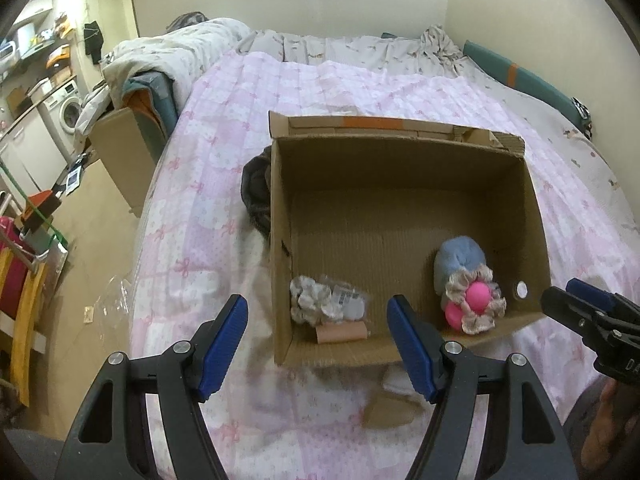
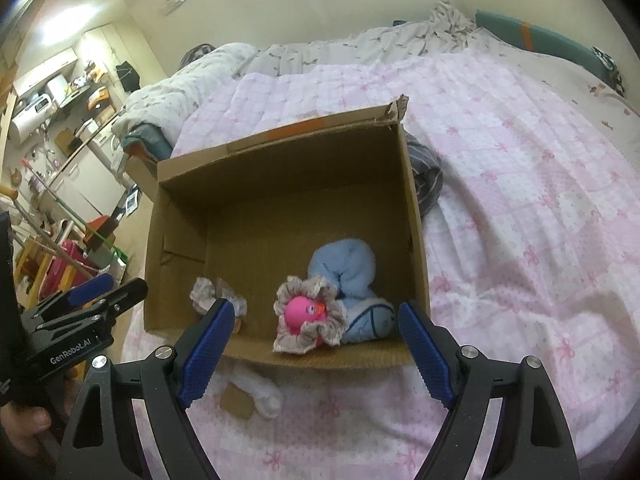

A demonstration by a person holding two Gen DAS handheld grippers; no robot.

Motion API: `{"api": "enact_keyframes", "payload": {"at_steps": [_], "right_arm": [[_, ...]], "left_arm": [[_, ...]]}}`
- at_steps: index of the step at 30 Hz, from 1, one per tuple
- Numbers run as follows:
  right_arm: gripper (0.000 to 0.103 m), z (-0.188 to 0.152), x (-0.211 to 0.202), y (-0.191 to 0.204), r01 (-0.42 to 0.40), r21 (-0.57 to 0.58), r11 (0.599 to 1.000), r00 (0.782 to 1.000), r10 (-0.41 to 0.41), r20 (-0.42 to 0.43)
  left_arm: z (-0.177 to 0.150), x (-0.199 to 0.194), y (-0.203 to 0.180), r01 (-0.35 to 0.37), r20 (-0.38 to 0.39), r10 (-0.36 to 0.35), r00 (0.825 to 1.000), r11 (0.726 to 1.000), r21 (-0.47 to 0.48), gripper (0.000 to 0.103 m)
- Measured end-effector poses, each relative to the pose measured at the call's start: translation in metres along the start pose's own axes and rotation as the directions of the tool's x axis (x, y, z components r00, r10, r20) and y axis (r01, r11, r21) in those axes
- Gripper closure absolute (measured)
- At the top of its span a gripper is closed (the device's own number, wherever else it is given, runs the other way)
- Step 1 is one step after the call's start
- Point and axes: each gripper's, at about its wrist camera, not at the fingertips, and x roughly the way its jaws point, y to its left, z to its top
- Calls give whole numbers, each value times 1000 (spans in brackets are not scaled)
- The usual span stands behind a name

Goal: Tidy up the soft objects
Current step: 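Lift both tools out of the box back toward the quilt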

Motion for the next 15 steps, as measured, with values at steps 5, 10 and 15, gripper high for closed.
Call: {"api": "enact_keyframes", "payload": {"at_steps": [5,10,15], "right_arm": [[14,-13,-6,3,2,7,1000,1000,-2,-21],[14,-23,-13,7,4,4,1000,1000,-4,-27],[14,-31,-15,7,20,10,1000,999,-19,-40]], "left_arm": [[-11,-8,1,-2,-6,2,1000,1000,-13,34],[-21,-12,6,6,-29,-8,1000,999,-41,33],[-30,-9,10,28,-79,-34,996,997,-70,33]]}}
